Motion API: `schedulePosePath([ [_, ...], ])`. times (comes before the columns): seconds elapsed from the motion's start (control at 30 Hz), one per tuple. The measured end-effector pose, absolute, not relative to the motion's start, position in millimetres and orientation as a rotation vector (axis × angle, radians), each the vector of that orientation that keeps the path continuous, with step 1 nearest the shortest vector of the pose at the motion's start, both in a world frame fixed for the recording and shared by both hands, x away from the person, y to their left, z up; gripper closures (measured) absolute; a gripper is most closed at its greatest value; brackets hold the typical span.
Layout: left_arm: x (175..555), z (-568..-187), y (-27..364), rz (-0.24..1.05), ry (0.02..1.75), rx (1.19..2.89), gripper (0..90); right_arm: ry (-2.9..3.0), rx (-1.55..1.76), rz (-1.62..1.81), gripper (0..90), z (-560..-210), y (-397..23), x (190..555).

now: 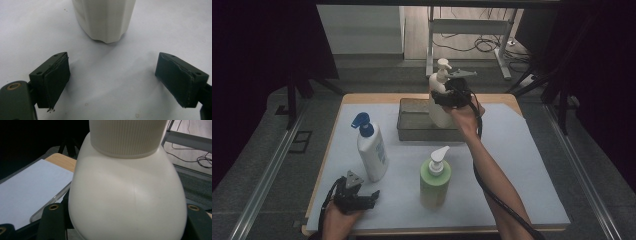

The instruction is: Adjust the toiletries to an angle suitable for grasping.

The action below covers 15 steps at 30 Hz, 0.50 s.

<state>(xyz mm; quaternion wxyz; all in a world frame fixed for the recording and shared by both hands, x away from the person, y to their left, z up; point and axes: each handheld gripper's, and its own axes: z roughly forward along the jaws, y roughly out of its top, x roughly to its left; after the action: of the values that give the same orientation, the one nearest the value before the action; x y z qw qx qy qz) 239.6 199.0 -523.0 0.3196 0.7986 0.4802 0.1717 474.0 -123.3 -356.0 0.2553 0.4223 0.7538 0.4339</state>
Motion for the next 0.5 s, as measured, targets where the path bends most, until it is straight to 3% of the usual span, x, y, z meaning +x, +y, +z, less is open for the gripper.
schedulePosePath([
  [0.5, 240, -523, 199, 0.451, 1.263, 2.097, 12.3, 2.073, 1.183, 1.167, 36.4, -384, -118, 478],
])
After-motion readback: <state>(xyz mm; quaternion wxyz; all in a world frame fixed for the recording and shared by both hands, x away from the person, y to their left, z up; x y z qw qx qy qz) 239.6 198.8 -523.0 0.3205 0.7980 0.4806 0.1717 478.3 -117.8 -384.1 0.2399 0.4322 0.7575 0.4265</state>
